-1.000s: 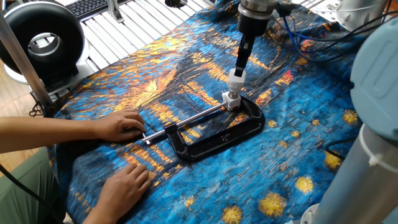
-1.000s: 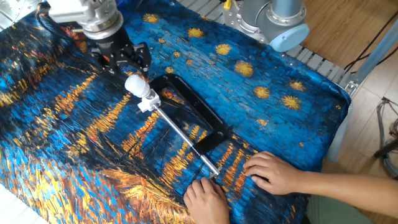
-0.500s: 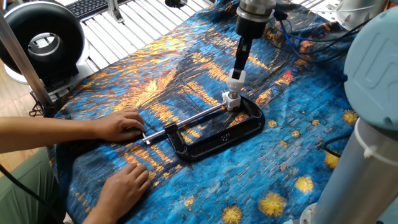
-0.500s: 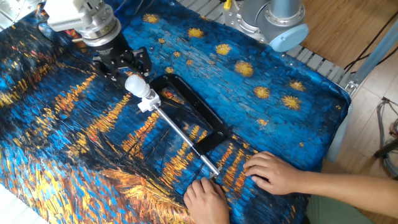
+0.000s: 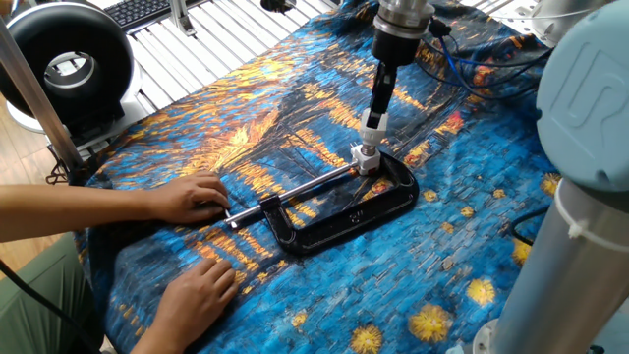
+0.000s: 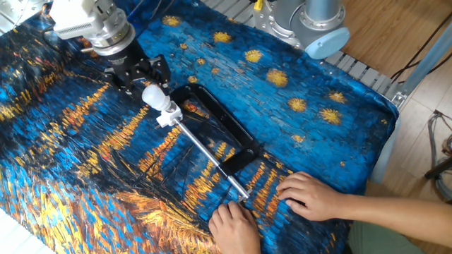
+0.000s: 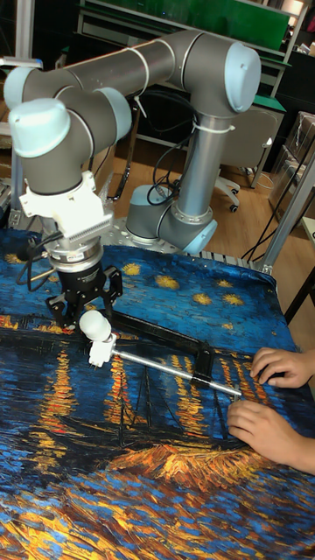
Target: Install the light bulb by rotating it
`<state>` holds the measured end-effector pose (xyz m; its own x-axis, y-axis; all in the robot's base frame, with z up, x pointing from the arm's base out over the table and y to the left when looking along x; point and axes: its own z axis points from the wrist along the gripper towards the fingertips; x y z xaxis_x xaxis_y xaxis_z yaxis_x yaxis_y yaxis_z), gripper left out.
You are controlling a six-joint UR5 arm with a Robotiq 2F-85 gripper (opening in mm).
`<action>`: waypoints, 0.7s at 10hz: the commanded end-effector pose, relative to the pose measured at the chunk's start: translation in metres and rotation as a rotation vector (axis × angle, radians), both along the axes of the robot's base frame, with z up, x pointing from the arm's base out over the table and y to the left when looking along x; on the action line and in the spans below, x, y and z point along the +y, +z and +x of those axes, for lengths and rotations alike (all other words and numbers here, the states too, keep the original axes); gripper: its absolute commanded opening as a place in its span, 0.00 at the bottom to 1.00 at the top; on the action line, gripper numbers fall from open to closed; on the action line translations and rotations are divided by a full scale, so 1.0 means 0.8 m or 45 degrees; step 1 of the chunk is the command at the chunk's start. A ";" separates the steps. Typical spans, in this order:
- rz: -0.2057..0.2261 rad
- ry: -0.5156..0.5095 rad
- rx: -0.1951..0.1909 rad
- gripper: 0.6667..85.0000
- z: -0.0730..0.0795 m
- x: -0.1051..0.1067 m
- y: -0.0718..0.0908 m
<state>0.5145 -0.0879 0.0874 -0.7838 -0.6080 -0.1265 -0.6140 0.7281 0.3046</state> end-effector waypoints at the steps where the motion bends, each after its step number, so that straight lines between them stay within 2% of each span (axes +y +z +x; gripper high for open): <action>1: 0.025 -0.002 -0.016 0.77 0.005 0.002 -0.004; 3: 0.029 -0.019 -0.002 0.73 0.003 0.005 -0.003; 6: 0.018 -0.063 0.025 0.51 -0.003 0.008 0.001; 7: 0.016 -0.057 0.033 0.49 -0.003 0.001 0.005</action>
